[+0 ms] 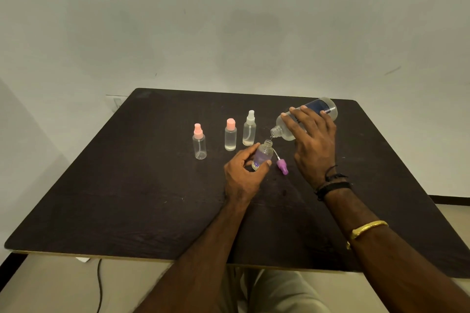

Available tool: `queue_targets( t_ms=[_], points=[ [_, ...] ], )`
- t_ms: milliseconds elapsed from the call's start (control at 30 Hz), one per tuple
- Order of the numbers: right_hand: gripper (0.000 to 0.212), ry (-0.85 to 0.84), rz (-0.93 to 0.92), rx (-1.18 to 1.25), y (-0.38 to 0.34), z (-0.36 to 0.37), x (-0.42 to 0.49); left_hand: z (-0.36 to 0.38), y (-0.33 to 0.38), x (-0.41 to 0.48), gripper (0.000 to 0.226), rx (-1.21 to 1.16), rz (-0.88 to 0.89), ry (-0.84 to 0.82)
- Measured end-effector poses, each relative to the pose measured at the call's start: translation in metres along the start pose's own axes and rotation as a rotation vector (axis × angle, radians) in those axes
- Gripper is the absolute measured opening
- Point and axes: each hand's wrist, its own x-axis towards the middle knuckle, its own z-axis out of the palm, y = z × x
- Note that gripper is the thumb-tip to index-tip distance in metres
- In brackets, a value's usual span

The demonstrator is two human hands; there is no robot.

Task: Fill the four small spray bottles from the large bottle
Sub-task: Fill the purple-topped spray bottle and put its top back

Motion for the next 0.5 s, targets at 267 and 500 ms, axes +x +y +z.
queue_targets(
  t_ms=[267, 500],
  points=[
    [0.055, -0.02, -0.017, 0.078, -0.001, 0.002, -0.007, 0.0, 0.003, -0.001, 0.054, -0.009, 0.0, 0.016],
    [0.065, -0.055, 0.077, 0.141, -0.002, 0.011, -0.016, 0.001, 0.007, -0.002, 0.055, -0.052, -0.027, 0.029]
  ],
)
